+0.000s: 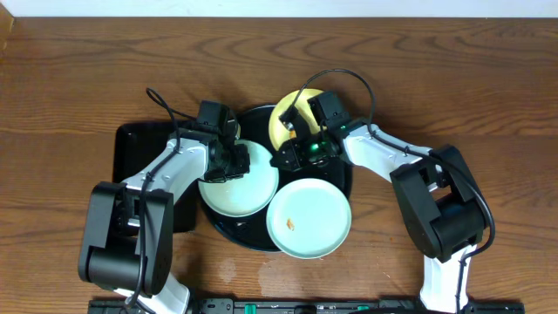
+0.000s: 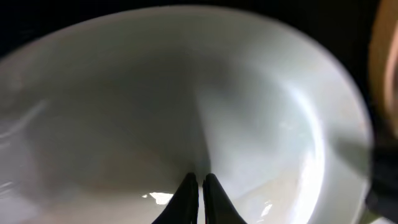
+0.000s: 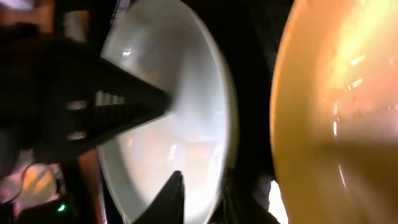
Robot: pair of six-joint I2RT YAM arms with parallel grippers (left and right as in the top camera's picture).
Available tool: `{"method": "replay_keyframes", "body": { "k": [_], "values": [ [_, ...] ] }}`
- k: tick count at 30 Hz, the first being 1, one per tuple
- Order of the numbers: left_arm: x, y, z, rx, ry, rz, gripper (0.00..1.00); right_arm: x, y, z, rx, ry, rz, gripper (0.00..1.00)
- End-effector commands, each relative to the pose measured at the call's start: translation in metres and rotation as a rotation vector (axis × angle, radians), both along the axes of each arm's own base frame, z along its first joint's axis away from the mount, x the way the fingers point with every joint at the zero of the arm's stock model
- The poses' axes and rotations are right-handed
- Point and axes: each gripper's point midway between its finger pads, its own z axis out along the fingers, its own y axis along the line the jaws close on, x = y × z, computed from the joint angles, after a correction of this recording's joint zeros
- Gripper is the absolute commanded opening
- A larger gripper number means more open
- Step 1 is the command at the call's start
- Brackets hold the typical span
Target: Clean dirty plates on tray and stack at the side
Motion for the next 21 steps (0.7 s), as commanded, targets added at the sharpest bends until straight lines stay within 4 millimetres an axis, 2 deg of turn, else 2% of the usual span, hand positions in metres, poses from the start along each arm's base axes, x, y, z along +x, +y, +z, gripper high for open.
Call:
{"method": "replay_keyframes", "body": {
  "k": [1,4,6,10,15,17,19,21],
  "values": [
    [-0.011,0.007,-0.018,0.044,0.053,-0.002,0.08,-0.027,0.026,0.033,0.198,0.009,0.17,0.21],
    [-0.011,0.007,-0.018,0.044,0.053,-0.002,0.08,-0.026,0.026,0.033,0.195,0.005,0.167,0.22],
    [-0.011,0.007,-0.018,0.044,0.053,-0.002,0.08,-0.021,0.022,0.024,0.134,0.018,0.119,0.25],
    [-0.012,0.008,-0.014,0.044,0.055,-0.001,0.08,-0.015,0.009,0.003,0.0,0.056,0.024,0.24],
    [-0.003,0.016,0.024,0.039,0.011,0.018,0.08,-0.012,0.005,-0.003,-0.042,0.058,-0.008,0.23],
    [-0.001,0.021,0.04,0.037,-0.018,0.034,0.08,-0.009,-0.002,-0.011,-0.104,0.069,-0.055,0.23],
    [-0.002,0.03,0.054,0.052,-0.048,0.057,0.12,-0.006,-0.009,-0.019,-0.161,0.079,-0.094,0.22],
    [-0.006,0.048,0.065,0.121,-0.068,0.089,0.14,-0.006,-0.014,-0.023,-0.193,0.081,-0.107,0.2]
  ]
}}
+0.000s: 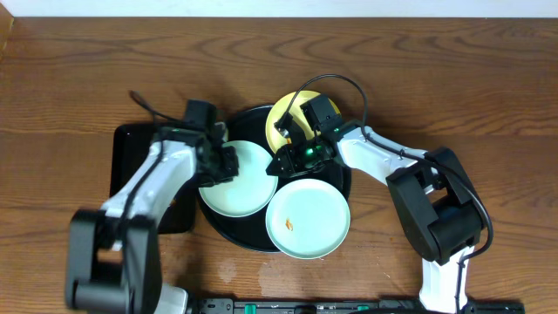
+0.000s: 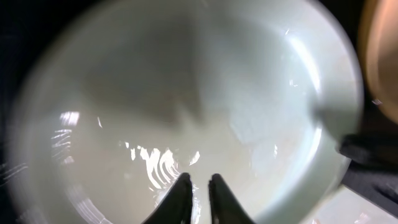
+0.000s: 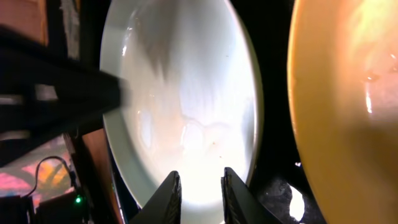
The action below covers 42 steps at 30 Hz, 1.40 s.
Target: Clean dirty plates on tray and stack at the side
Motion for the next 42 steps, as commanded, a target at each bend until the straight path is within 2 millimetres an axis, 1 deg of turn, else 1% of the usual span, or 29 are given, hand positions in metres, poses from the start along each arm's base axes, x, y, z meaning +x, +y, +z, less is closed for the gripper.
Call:
{"method": "replay_keyframes", "body": {
  "k": [1,3,5,8,11,13,17,20,21,23,27,36,38,42],
  "values": [
    [0.012,0.03,0.034,0.118,-0.105,0.047,0.15,0.011,-0.016,-0.016,-0.127,-0.013,-0.08,0.2],
    [0.005,0.048,0.038,0.194,-0.099,0.074,0.14,0.009,-0.017,-0.016,-0.13,-0.007,-0.078,0.19],
    [-0.001,0.057,0.037,0.236,-0.075,0.084,0.13,0.01,-0.016,-0.015,-0.129,-0.014,-0.074,0.2],
    [-0.008,0.059,0.025,0.247,-0.041,0.089,0.08,0.012,-0.017,-0.011,-0.135,-0.043,-0.062,0.2],
    [-0.012,0.059,0.009,0.247,-0.021,0.101,0.08,0.016,-0.022,-0.003,-0.166,-0.102,-0.045,0.19],
    [-0.01,0.056,0.0,0.234,-0.021,0.098,0.08,0.021,-0.033,0.005,-0.227,-0.156,-0.057,0.17],
    [-0.007,0.043,-0.012,0.164,-0.007,0.084,0.08,0.033,-0.066,0.016,-0.409,-0.245,-0.132,0.1],
    [-0.003,0.039,-0.013,0.138,-0.014,0.079,0.08,0.035,-0.087,0.014,-0.518,-0.273,-0.156,0.09],
    [-0.002,0.038,-0.013,0.138,-0.02,0.08,0.08,0.034,-0.088,0.014,-0.523,-0.274,-0.147,0.08],
    [0.001,0.038,-0.013,0.137,-0.031,0.076,0.08,0.029,-0.082,0.015,-0.488,-0.263,-0.111,0.08],
    [0.002,0.032,-0.017,0.144,-0.038,0.024,0.08,0.025,-0.08,0.014,-0.479,-0.25,-0.102,0.09],
    [-0.007,0.031,-0.065,0.182,0.084,-0.003,0.08,0.011,-0.063,0.02,-0.373,-0.18,-0.061,0.11],
    [-0.008,0.031,-0.07,0.183,0.094,-0.003,0.08,0.009,-0.062,0.021,-0.362,-0.162,-0.071,0.11],
    [-0.005,0.03,-0.07,0.181,0.083,-0.003,0.08,0.008,-0.062,0.02,-0.367,-0.123,-0.115,0.13]
  ]
}}
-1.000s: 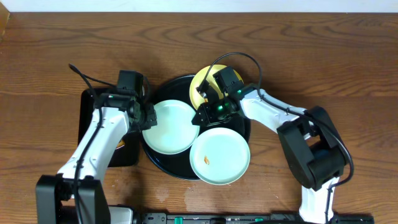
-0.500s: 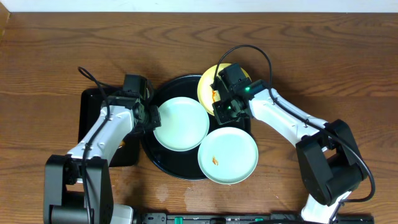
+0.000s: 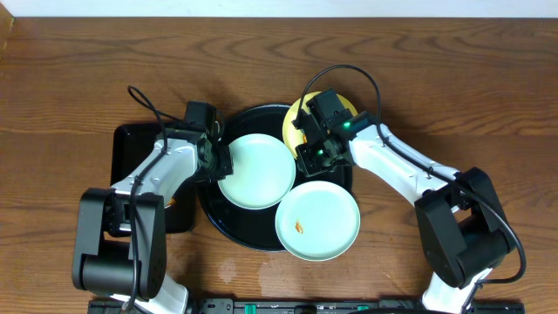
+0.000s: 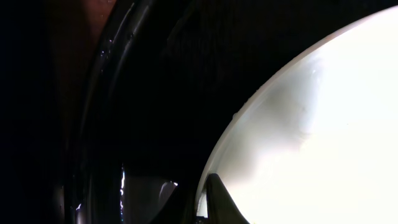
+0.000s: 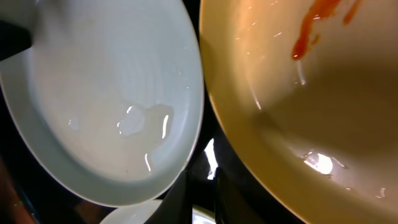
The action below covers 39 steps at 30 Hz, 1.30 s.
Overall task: Clean dirty plates on tray and stack at the side
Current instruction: 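Scrub the blue plate with the sponge while the right gripper holds it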
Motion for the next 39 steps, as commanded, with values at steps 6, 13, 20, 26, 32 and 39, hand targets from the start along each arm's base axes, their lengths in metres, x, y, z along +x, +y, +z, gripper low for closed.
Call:
{"method": "replay_keyframes", "body": {
  "k": [6,13,20,26,32,39],
  "values": [
    [-0.019,0.005,-0.036,0.038,0.096,-0.003,0.07,0.001,0.001,0.001,0.024,0.066,-0.135,0.2],
    [-0.028,-0.002,-0.057,0.003,0.152,-0.011,0.07,-0.004,0.008,-0.017,0.046,0.134,-0.189,0.2],
    [-0.027,-0.002,-0.058,0.001,0.151,-0.022,0.07,-0.004,0.01,-0.044,-0.002,0.184,-0.289,0.22],
    [-0.028,-0.002,-0.058,0.002,0.151,-0.026,0.07,-0.009,0.02,-0.04,0.061,0.222,-0.252,0.21],
    [-0.027,-0.002,-0.058,0.002,0.15,-0.026,0.07,0.004,0.016,-0.003,0.07,0.076,-0.205,0.22],
    [-0.027,-0.002,-0.058,0.002,0.151,-0.026,0.08,0.004,-0.017,0.001,-0.058,0.074,-0.351,0.18]
  ]
}}
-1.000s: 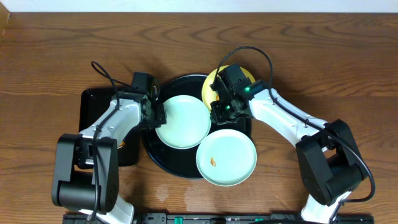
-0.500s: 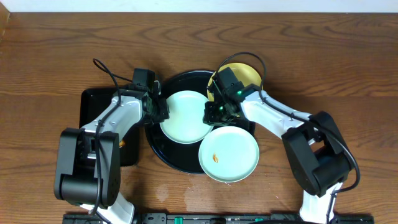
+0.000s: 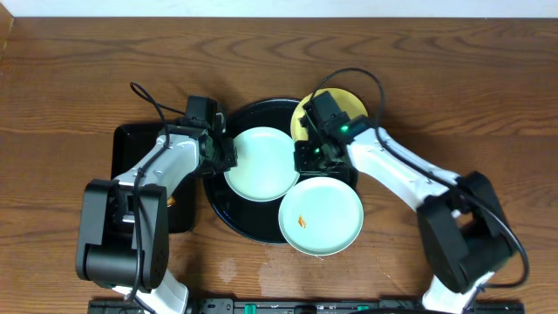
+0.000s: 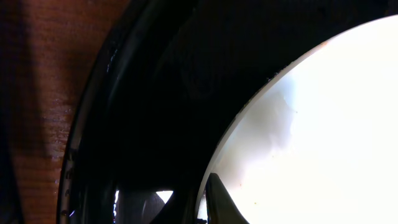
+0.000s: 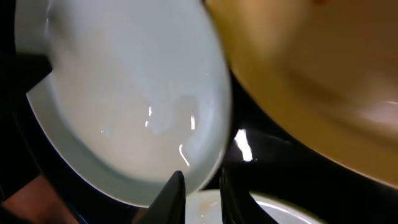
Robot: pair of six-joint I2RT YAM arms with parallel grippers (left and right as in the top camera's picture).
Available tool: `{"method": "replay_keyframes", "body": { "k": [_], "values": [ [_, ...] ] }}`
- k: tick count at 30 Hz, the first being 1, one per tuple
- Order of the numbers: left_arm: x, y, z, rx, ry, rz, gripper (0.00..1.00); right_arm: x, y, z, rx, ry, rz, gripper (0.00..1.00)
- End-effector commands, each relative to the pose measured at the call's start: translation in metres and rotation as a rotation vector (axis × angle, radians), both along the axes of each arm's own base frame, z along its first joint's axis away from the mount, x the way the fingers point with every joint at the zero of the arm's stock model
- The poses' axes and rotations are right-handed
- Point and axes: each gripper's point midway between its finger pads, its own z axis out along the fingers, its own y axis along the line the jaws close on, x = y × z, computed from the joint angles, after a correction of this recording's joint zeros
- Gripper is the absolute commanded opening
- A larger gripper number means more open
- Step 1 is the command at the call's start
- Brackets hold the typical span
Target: Clean dirty plates on tray and stack at the side
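A pale green plate [image 3: 261, 163] lies in the round black tray [image 3: 228, 214]. My left gripper [image 3: 225, 157] is at its left rim; in the left wrist view the gripper [image 4: 200, 208] is shut on the rim of the plate [image 4: 323, 124]. My right gripper [image 3: 305, 157] is at its right rim; in the right wrist view the gripper [image 5: 199, 196] stands open, its fingers astride the rim of the plate [image 5: 124, 93]. A second pale plate [image 3: 321, 216] with an orange smear lies at the tray's front right. A yellow plate [image 3: 344, 106] is partly under the right arm.
A black rectangular tray [image 3: 135, 148] lies on the wooden table left of the round tray, under my left arm. The yellow plate [image 5: 323, 81] sits close beside the right gripper, and the smeared plate [image 5: 273, 214] lies just below its fingers.
The middle plate has shifted slightly up and to the right in the tray. My right gripper's fingers, close together then, now stand apart around the rim. The left gripper still grips the left rim.
First the left gripper rested shut inside the plate, low and left in the tray, with the right gripper beside its right rim. Then the left sat nearer the left edge. Later it gripped the left rim with the plate further right, where it now stays.
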Motion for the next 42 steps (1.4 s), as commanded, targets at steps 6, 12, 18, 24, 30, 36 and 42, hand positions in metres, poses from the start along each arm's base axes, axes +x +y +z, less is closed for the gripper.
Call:
{"method": "replay_keyframes", "body": {
  "k": [6,12,18,24,30,36,42],
  "values": [
    [-0.048,0.013,-0.054,0.082,0.194,-0.015,0.08,0.001,-0.014,-0.035,-0.108,0.039,-0.085,0.18],
    [-0.048,0.013,-0.054,0.082,0.193,-0.015,0.08,0.01,0.014,-0.046,0.018,0.026,-0.015,0.17],
    [-0.048,0.013,-0.054,0.082,0.193,-0.016,0.07,0.012,0.054,-0.022,0.228,-0.06,0.179,0.16],
    [-0.048,0.013,-0.054,0.082,0.193,-0.016,0.08,0.007,0.068,-0.008,0.329,-0.063,0.239,0.16],
    [-0.048,0.013,-0.054,0.082,0.192,-0.015,0.08,0.002,0.073,-0.003,0.369,-0.059,0.276,0.17],
    [-0.048,0.013,-0.054,0.082,0.192,-0.016,0.08,-0.01,0.081,0.007,0.452,-0.031,0.338,0.27],
    [-0.048,0.013,-0.054,0.081,0.193,-0.016,0.08,-0.012,0.081,0.008,0.461,-0.031,0.355,0.09]
  ]
}}
